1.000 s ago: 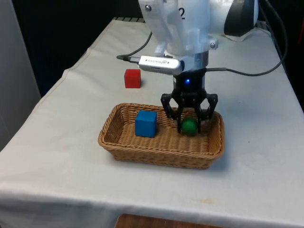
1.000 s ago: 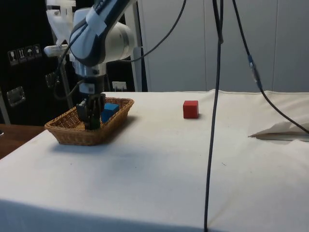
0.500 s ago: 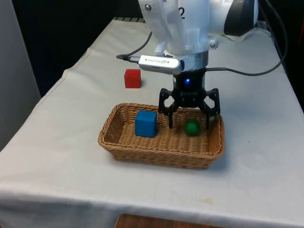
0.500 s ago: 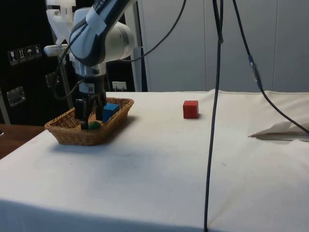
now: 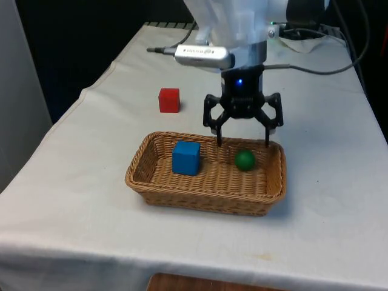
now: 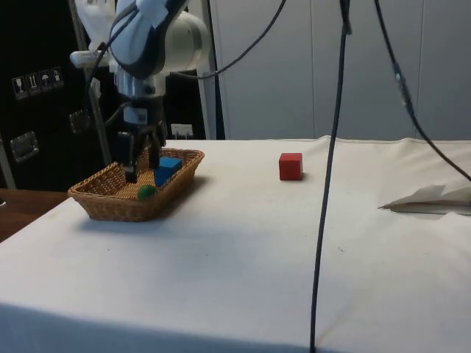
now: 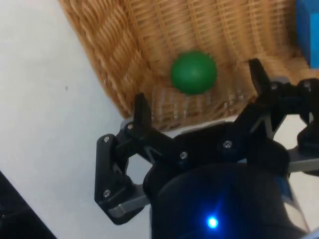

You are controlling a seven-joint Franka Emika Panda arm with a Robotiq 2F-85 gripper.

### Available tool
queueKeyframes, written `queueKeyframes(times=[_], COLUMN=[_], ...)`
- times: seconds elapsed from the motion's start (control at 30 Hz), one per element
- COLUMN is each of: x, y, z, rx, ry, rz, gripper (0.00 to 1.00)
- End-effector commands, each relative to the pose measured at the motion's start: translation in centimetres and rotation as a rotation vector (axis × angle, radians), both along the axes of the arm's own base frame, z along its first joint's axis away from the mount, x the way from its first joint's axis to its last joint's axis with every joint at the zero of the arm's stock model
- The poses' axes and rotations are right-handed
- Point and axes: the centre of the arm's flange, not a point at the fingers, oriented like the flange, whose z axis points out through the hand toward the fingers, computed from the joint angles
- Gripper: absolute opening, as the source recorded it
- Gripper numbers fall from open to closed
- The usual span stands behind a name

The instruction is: Place all non-red objects into the basket.

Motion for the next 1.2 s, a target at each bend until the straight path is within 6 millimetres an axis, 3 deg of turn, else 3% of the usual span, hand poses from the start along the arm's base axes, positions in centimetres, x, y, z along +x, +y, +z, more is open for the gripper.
queueKeyframes(times=[0.0,0.4,1.17], x=[-0.3,-2.8,-8.3], y=[0.0,-0.3,-1.3], z=[0.5,4.4,9.8], rx=[-0.006,0.016,0.044], ry=[0.001,-0.009,-0.026], rz=[-0.003,-0.006,0.008], gripper=[1.0,1.0,1.0])
